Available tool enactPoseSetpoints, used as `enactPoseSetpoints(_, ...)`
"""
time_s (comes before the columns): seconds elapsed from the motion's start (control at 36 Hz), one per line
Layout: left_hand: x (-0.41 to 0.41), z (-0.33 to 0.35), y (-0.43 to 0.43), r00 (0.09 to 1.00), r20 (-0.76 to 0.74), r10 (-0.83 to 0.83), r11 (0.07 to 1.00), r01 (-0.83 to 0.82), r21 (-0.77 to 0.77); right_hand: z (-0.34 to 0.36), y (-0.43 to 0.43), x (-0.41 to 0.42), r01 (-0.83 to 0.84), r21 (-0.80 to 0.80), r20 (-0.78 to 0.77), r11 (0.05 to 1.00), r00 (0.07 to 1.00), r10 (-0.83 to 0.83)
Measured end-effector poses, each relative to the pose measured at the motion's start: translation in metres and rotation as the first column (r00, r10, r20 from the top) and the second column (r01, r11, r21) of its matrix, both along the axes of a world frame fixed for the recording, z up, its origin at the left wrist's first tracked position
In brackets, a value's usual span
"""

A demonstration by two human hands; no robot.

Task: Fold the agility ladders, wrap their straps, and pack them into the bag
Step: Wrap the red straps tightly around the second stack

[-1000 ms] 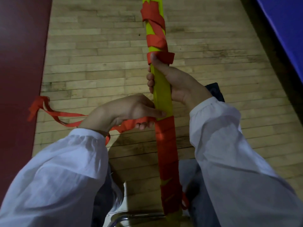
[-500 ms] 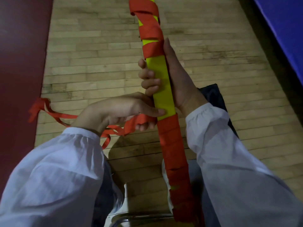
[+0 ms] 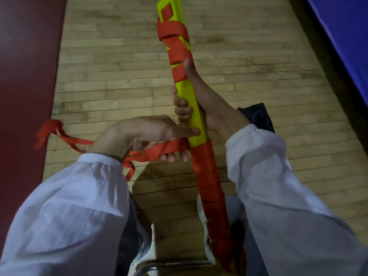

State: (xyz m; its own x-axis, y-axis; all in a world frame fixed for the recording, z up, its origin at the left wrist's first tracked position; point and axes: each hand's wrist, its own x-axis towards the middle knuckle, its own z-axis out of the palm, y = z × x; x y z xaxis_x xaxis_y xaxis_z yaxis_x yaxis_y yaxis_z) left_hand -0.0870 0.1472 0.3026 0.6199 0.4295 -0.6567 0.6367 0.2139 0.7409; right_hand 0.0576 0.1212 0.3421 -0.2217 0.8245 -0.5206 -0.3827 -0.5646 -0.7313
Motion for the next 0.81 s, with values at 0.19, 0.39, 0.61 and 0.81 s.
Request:
enactPoseSetpoints(0.19,0.005,0.004,-0.008,0.999,-0.041,0.031,0.999,-0.03,0.022,-0.015,0.002,-0.012,0.037,0.035,0.223,0.999,0.974,-0.043)
enactPoseSetpoints(0.39,0.013,0.028,-0.028,0.989,-0.04,0.145,0.989,-0.145,-0.013,-0.02,0.002,-0.014,0.057,0.066,0.188,0.996,0.98,-0.068)
enactPoseSetpoints(0.61,-0.009,0.038,-0.023,0.977,-0.002,0.212,0.977,-0.212,0.014,-0.031,-0.036,0.008,-0.189,-0.003,0.497,0.982,0.852,0.165)
enactPoseSetpoints(0.81,-0.018,0.05,-0.036,0.94,0.094,0.327,0.943,-0.318,-0.101,-0.029,-0.078,0.011,-0.359,-0.157,0.283,0.92,0.876,0.391)
